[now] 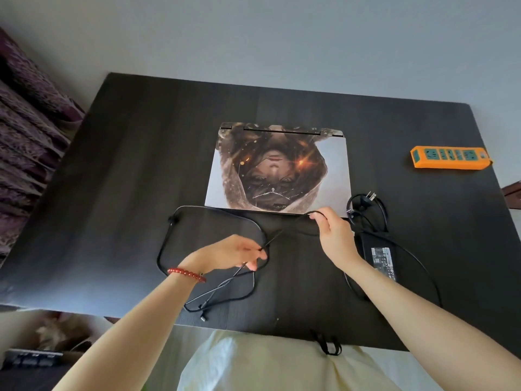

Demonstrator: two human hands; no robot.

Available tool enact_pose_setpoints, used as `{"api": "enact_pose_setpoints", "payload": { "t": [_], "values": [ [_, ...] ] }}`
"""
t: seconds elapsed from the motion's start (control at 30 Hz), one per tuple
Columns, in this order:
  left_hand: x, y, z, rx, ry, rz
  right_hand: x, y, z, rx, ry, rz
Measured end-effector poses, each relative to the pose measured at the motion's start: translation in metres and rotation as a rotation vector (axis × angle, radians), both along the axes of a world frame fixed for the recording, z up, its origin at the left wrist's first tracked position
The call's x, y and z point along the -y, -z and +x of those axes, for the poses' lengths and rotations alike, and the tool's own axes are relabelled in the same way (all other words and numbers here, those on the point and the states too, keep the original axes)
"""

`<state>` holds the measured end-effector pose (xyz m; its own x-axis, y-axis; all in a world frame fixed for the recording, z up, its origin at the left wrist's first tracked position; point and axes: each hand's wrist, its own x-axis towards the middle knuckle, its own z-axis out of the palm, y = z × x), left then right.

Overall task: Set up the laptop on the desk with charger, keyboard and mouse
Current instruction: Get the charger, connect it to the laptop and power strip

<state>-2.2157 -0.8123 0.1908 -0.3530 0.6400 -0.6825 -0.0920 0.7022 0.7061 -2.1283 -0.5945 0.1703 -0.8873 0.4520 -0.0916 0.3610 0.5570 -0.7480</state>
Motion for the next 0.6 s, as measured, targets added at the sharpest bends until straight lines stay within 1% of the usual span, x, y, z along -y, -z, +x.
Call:
{"api": "enact_pose_setpoints", "payload": {
  "t": [0.07,0.13,0.2,0.23,0.3,0.33,0.37,0.4,0.43,0.47,0.53,0.57,0.6],
  "values": [
    [0.008,0.004,0.0,-0.007,-0.058,-0.032,-0.001,0.0,-0.003,0.053,-0.051,-0.1],
    [0.02,0.009,-0.001,0.039,-0.192,-0.055,-0.002,-0.001,-0.003,0.12,-0.16,-0.173],
    [0.031,0.015,-0.002,0.064,-0.283,-0.066,-0.003,0.0,0.001,0.233,-0.276,-0.236],
    [0.037,0.018,-0.003,0.049,-0.293,-0.082,-0.002,0.002,0.004,0.323,-0.345,-0.25],
    [0.042,0.022,-0.001,0.032,-0.263,-0.122,-0.002,0.006,0.007,0.561,-0.508,-0.188],
    [0.045,0.022,0.0,0.046,-0.224,-0.149,-0.001,0.008,0.008,0.671,-0.591,-0.122],
    [0.047,0.023,0.002,0.048,-0.149,-0.191,0.001,0.01,0.008,0.736,-0.652,-0.054],
    [0.049,0.023,0.004,0.026,-0.051,-0.248,0.004,0.012,0.007,0.739,-0.677,0.008],
    [0.052,0.025,0.006,-0.021,0.028,-0.303,0.008,0.013,0.005,0.69,-0.673,0.07],
    [0.055,0.028,0.008,-0.078,0.06,-0.34,0.014,0.014,0.002,0.611,-0.641,0.128],
    [0.059,0.034,0.011,-0.195,-0.022,-0.34,0.026,0.016,-0.007,0.447,-0.556,0.195],
    [0.062,0.036,0.012,-0.27,-0.103,-0.322,0.031,0.017,-0.012,0.406,-0.55,0.223],
    [0.066,0.04,0.012,-0.364,-0.196,-0.313,0.037,0.019,-0.017,0.405,-0.586,0.268]
  ]
}}
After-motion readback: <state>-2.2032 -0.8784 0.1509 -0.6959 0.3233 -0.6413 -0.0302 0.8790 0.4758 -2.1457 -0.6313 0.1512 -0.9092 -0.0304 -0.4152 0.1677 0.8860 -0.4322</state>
